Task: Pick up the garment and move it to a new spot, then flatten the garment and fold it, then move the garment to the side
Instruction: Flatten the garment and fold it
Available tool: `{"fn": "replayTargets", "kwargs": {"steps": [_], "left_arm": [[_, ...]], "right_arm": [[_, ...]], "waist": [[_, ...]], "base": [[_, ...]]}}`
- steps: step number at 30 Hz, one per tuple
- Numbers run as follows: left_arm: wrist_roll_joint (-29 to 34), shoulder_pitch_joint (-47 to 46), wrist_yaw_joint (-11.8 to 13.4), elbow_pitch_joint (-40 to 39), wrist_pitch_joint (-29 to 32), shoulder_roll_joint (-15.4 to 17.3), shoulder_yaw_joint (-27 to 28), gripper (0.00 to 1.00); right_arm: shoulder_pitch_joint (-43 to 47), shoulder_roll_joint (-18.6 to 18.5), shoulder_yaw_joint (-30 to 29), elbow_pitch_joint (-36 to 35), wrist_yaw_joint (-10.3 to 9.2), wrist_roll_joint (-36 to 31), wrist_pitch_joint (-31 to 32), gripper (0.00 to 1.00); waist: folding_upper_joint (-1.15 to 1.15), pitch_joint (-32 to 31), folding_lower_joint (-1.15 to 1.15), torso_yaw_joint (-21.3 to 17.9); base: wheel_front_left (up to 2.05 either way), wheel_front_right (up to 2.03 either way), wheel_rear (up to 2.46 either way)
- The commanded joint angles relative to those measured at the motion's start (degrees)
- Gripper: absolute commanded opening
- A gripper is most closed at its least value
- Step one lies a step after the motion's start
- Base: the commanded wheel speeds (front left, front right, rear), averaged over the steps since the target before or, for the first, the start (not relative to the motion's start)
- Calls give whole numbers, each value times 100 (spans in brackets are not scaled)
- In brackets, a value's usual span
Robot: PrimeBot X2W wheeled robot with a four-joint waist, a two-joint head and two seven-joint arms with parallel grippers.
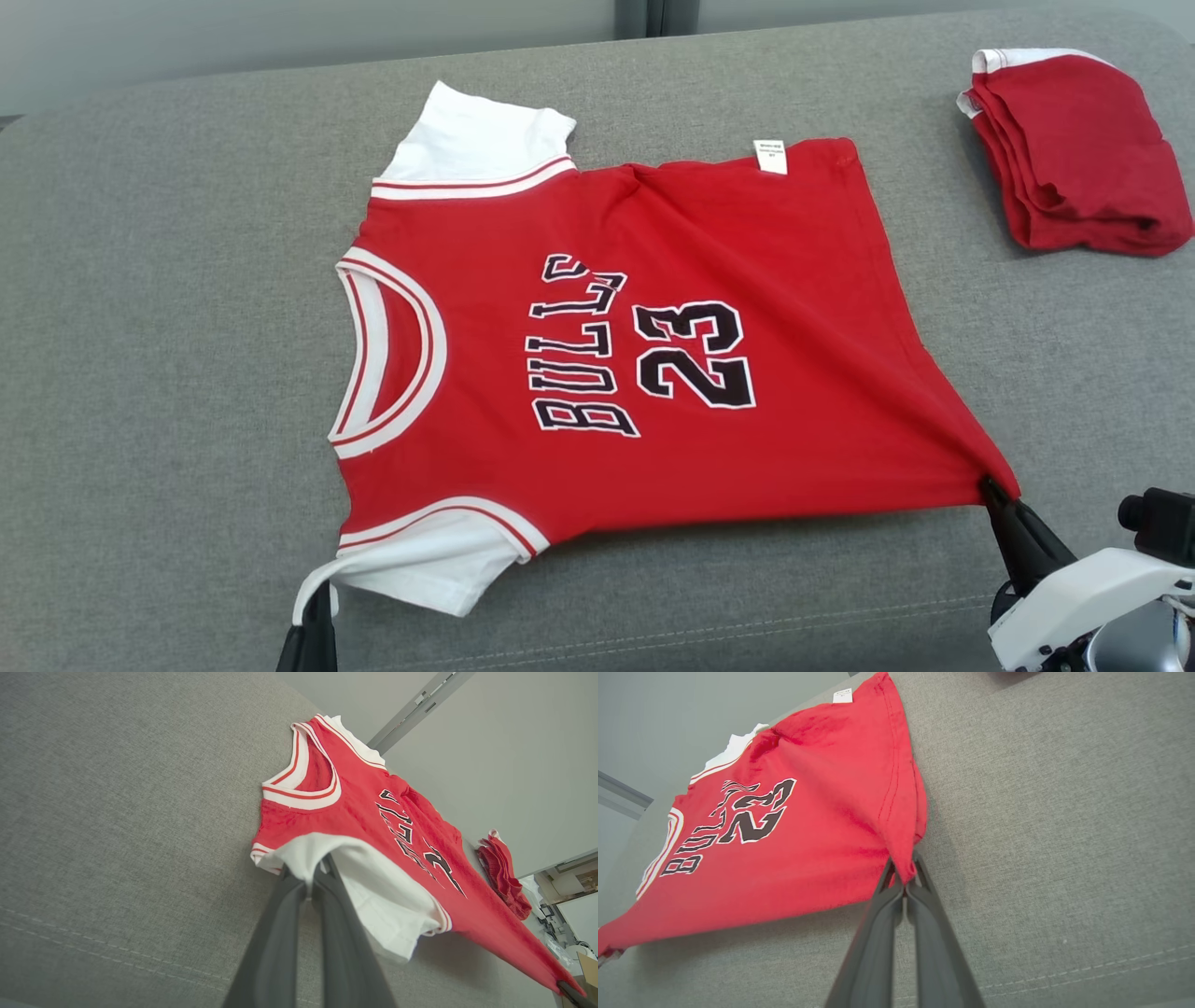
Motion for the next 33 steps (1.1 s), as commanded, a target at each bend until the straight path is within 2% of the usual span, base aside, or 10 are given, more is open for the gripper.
{"fn": "replayTargets", "kwargs": {"steps": [1,8,17,33], "left_arm": [[83,-21,22,17,22,70,-8,0],[120,-142,-16,17,75,89,-83,0],[129,-306,-44,-154,59,84,-136,0],[256,-1006,-152,167,239,69,-376,0]], "right_arm": [[51,17,-36,25,-2,-15,35,0],[-91,41,60,73,-1,-11,48,0],[-260,-168,314,108,-1,-49,-32,0],[-796,-249,429,577,-1,-86,486,0]], "waist": [[0,4,1,-27],[0,13,1,-49],[0,-30,1,-19],[0,-44,1,-3]], "base": [[0,0,0],[0,0,0],[0,0,0],[0,0,0]]}}
